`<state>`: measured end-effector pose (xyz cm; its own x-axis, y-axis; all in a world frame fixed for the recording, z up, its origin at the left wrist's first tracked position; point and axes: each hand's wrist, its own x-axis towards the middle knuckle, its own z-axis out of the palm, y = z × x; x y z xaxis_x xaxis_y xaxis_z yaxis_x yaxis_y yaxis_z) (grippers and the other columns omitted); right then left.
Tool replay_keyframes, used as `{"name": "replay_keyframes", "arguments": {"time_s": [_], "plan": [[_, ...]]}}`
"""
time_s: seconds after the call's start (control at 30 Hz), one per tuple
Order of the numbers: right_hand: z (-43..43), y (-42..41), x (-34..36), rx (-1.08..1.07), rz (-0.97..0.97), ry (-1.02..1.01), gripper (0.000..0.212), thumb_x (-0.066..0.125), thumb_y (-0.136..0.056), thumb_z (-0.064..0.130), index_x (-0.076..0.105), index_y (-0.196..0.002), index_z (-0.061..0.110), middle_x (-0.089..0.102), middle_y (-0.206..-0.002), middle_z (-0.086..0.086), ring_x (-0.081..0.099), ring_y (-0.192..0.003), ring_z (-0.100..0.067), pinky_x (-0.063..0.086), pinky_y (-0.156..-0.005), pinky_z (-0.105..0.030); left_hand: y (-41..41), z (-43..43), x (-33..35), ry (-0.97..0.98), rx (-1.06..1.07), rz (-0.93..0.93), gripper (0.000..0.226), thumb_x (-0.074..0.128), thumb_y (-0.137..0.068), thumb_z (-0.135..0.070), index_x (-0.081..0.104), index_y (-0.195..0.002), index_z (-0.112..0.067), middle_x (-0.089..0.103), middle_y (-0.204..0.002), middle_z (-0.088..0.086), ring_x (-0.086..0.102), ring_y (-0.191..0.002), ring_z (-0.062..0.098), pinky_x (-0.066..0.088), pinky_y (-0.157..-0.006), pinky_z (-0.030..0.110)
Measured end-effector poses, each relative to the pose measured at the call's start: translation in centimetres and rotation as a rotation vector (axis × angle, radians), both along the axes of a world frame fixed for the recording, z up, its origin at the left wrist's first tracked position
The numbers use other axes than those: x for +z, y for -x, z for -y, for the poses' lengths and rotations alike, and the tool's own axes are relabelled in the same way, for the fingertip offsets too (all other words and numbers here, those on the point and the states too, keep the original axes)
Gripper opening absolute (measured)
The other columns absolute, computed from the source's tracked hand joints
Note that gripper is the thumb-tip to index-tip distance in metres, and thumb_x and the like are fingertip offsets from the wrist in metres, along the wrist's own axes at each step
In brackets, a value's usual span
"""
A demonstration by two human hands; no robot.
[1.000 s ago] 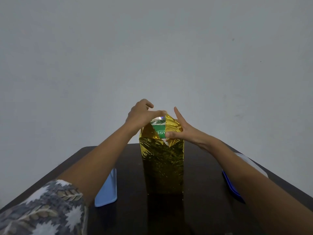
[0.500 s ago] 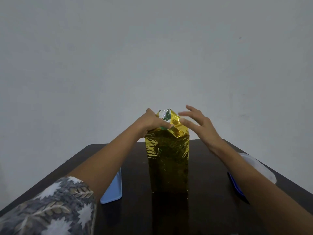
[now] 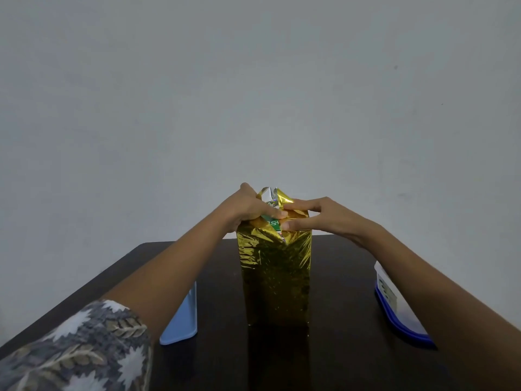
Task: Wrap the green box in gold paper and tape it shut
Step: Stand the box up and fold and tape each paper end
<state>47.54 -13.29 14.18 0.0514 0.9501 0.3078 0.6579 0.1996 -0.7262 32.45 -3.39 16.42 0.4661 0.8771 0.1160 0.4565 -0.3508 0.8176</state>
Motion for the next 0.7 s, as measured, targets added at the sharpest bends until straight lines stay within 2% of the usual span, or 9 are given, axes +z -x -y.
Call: {"name": "replay_keyframes", "arguments": {"time_s": [0.1, 0.23, 0.33, 0.4, 0.47, 0.53, 0.6, 0.7], "plan": [[-0.1, 0.1, 0.2, 0.001, 0.033, 0.025, 0.056, 0.072, -0.077, 0.033, 0.055, -0.13, 0.027, 0.048, -0.139, 0.004, 0.041, -0.129, -0.014, 0.031, -0.095, -0.024, 0.2, 0.0, 0.0, -0.007, 0.001, -0.002, 0.079, 0.082, -0.07, -0.033, 0.033, -0.128, -0.011, 0.053, -0.101, 0.007, 0.057, -0.086, 0.018, 0.048, -0.058, 0.025], [-0.3, 0.4, 0.1, -0.014, 0.029, 0.042, 0.061, 0.077, -0.07, 0.035, 0.058, -0.128, 0.027, 0.059, -0.123, 0.003, 0.053, -0.114, -0.014, 0.043, -0.097, -0.028, 0.1, -0.1, 0.1, -0.029, -0.009, -0.021, 0.079, 0.08, -0.071, -0.034, 0.033, -0.13, -0.011, 0.05, -0.097, 0.005, 0.052, -0.077, 0.014, 0.046, -0.057, 0.024], [-0.2, 0.7, 0.2, 0.031, 0.034, 0.041, 0.051, 0.074, -0.077, 0.028, 0.058, -0.125, 0.026, 0.06, -0.111, 0.011, 0.055, -0.097, -0.001, 0.043, -0.08, -0.01, 0.0, -0.2, 0.1, -0.047, -0.021, -0.031, 0.073, 0.079, -0.072, -0.036, 0.037, -0.127, -0.01, 0.052, -0.095, 0.004, 0.054, -0.079, 0.014, 0.048, -0.062, 0.024], [0.0, 0.7, 0.2, 0.056, 0.024, 0.03, 0.037, 0.071, -0.08, 0.025, 0.059, -0.115, 0.03, 0.059, -0.098, 0.019, 0.055, -0.085, 0.006, 0.043, -0.07, -0.005, 0.3, -0.2, 0.2, -0.042, -0.036, -0.031, 0.064, 0.077, -0.074, -0.039, 0.04, -0.119, -0.012, 0.051, -0.087, 0.001, 0.054, -0.076, 0.013, 0.048, -0.062, 0.024], [0.2, 0.8, 0.1, 0.072, 0.023, 0.013, 0.032, 0.07, -0.082, 0.024, 0.059, -0.111, 0.032, 0.059, -0.094, 0.023, 0.056, -0.081, 0.009, 0.042, -0.068, -0.002, 0.6, 0.0, 0.5, -0.01, -0.052, -0.026, 0.063, 0.074, -0.074, -0.047, 0.041, -0.115, -0.013, 0.055, -0.093, 0.002, 0.057, -0.082, 0.017, 0.05, -0.063, 0.026], [0.3, 1.1, 0.0, 0.067, 0.025, -0.007, 0.034, 0.069, -0.082, 0.025, 0.058, -0.114, 0.031, 0.059, -0.095, 0.022, 0.057, -0.086, 0.004, 0.042, -0.069, -0.004, 0.7, 0.0, 0.6, 0.03, -0.049, -0.028, 0.068, 0.073, -0.07, -0.054, 0.05, -0.115, -0.009, 0.062, -0.102, 0.006, 0.061, -0.089, 0.022, 0.05, -0.061, 0.028], [0.2, 1.1, -0.1, 0.067, 0.045, -0.034, 0.037, 0.067, -0.083, 0.026, 0.059, -0.119, 0.027, 0.06, -0.1, 0.016, 0.057, -0.093, -0.003, 0.04, -0.073, -0.007, 0.6, 0.1, 0.5, 0.045, -0.041, -0.024, 0.066, 0.078, -0.069, -0.045, 0.051, -0.115, -0.007, 0.061, -0.096, 0.007, 0.06, -0.088, 0.022, 0.049, -0.058, 0.027], [0.2, 1.0, -1.0, 0.09, -0.035, -0.074, 0.05, 0.06, -0.087, 0.031, 0.048, -0.136, 0.024, 0.052, -0.118, 0.018, 0.05, -0.103, 0.002, 0.037, -0.084, -0.012, 0.5, 0.1, 0.3, 0.056, -0.034, -0.003, 0.073, 0.084, -0.067, -0.026, 0.041, -0.122, -0.005, 0.056, -0.107, 0.013, 0.057, -0.099, 0.025, 0.053, -0.072, 0.033]]}}
